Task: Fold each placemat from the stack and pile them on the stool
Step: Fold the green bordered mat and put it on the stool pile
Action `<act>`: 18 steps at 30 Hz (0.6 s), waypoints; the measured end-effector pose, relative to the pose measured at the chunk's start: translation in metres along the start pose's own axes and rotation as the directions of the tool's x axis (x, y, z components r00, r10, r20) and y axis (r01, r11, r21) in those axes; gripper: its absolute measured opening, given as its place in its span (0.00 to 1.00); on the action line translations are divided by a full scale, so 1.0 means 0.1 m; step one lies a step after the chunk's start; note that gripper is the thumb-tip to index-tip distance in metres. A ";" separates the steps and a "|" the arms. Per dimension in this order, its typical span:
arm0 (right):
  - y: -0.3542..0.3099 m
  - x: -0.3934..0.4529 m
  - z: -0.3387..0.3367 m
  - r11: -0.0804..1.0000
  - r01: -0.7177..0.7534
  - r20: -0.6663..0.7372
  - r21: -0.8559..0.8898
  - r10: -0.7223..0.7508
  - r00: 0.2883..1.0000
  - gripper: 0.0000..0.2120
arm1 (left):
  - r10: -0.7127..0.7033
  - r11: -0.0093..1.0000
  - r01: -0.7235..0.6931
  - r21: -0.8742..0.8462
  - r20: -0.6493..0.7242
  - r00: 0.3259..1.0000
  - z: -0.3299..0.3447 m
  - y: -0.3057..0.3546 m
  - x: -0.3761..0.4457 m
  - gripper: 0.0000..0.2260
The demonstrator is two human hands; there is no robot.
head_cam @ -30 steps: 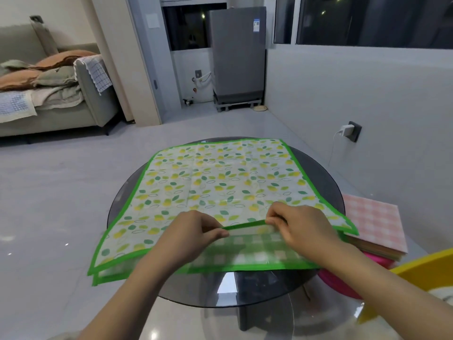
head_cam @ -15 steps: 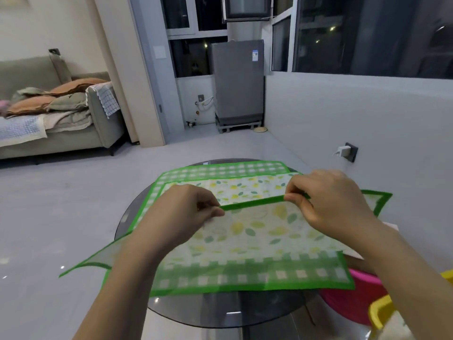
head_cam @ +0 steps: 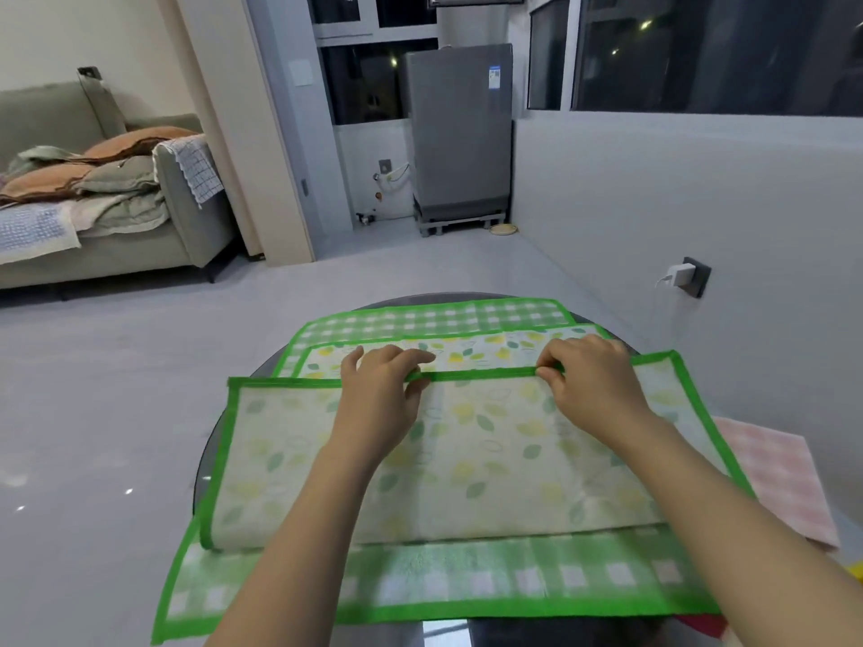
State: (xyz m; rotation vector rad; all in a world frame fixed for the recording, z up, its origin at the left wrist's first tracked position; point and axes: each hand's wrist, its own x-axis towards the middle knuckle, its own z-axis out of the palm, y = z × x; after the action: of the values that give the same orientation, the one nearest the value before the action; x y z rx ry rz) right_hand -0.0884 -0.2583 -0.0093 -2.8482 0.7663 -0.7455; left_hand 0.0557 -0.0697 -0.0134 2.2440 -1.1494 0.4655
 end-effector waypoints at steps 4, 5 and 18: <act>0.02 0.05 0.16 1.000 -0.027 0.110 0.001 0.027 0.994 0.06 | -0.061 0.998 0.062 -0.007 0.103 0.993 0.14 -0.10 -0.02 0.14; 0.03 0.05 0.19 0.999 -0.034 0.135 0.000 0.034 0.990 0.07 | -0.063 0.998 0.063 -0.001 0.116 0.991 0.16 -0.09 -0.03 0.14; -0.46 -0.61 0.28 0.993 0.082 0.308 0.086 -0.104 0.946 0.19 | -0.018 0.998 -0.015 0.060 0.501 0.865 0.21 0.47 -0.74 0.37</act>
State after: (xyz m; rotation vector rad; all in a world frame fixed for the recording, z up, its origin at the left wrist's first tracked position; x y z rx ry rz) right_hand -0.1003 -0.1890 -0.0501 -2.8502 0.5497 -0.3087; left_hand -0.0241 -0.0589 -0.0544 2.5000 -1.3968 -0.1068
